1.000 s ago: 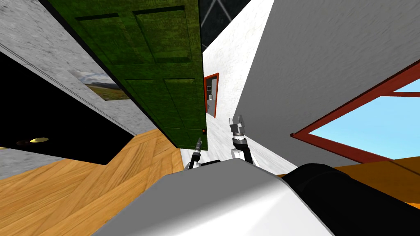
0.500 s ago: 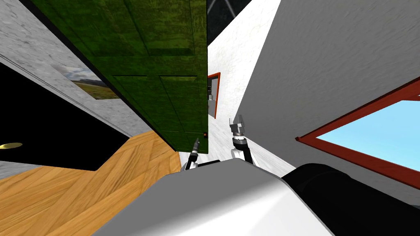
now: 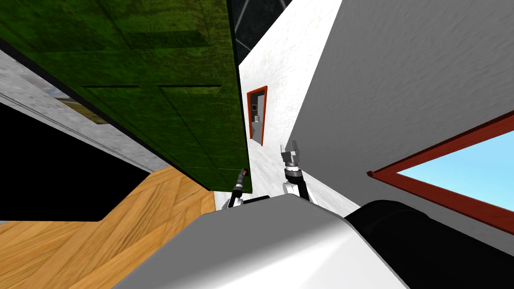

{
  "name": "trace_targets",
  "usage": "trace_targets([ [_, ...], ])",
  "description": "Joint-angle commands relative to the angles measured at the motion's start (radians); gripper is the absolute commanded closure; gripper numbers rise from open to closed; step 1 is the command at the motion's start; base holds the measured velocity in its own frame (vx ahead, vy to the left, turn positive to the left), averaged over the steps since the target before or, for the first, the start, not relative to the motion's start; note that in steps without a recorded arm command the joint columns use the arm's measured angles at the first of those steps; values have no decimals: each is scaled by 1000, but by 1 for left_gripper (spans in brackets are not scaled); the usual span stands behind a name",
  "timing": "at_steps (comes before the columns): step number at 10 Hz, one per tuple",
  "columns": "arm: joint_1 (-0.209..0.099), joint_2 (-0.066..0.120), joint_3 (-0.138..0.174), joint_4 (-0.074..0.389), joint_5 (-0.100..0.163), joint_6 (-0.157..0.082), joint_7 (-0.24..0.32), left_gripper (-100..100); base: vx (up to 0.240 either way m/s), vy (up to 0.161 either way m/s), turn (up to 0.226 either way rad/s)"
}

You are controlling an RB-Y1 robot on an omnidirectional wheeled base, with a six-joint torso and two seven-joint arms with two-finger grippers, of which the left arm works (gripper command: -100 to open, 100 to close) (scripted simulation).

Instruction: Push the door open

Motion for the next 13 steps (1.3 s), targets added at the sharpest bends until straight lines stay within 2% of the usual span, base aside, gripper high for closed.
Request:
trace_targets([
  [1,0,0,0,0,0,0,0,-100,42,-61,34],
  [2,0,0,0,0,0,0,0,100,-8,9,-20],
  [7,0,0,0,0,0,0,0,100,-7,10,-7],
  [8,-3,18,15,3,6,1,-3,100,73,-87,32],
  [10,-7,32,38,6,14,1,-6,100,173,-124,81],
  [12,-7,32,38,6,14,1,-6,100,92,-64,6],
  [13,-12,38,64,9,23,1,-9,100,157,-82,77],
])
